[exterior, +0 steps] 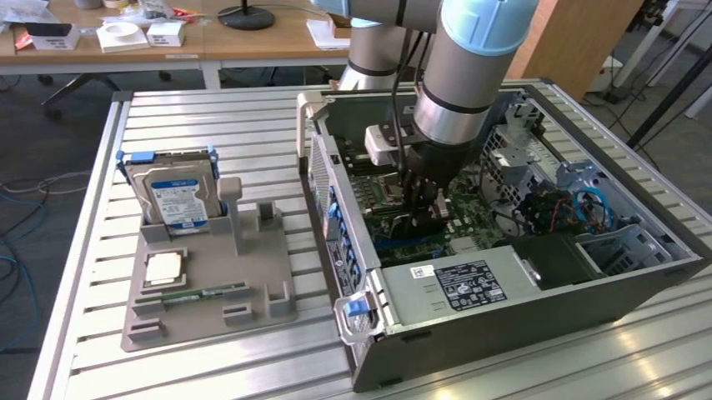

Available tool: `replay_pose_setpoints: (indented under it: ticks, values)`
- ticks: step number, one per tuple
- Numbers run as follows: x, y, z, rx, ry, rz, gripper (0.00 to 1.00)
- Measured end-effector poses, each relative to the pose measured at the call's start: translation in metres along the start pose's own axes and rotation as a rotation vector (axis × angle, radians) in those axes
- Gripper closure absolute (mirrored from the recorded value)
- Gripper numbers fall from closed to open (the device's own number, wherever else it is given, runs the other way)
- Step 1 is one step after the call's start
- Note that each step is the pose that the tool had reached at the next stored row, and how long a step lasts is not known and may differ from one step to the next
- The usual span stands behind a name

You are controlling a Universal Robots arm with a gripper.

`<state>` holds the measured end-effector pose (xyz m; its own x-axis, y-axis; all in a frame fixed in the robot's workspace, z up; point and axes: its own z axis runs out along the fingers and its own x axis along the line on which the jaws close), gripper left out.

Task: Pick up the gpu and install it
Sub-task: 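Insert the gpu into the slot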

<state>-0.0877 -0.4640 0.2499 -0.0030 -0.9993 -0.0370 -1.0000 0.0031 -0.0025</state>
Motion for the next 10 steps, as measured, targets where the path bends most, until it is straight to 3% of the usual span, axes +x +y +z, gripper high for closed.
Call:
replay_pose_setpoints:
  ticks: [4, 10]
  values:
    - [0.000, 0.0000, -0.0044, 0.0000, 0.0000, 0.000, 0.67]
    - [-0.001, 0.0000, -0.0188, 0.0000, 0.0000, 0.000, 0.67]
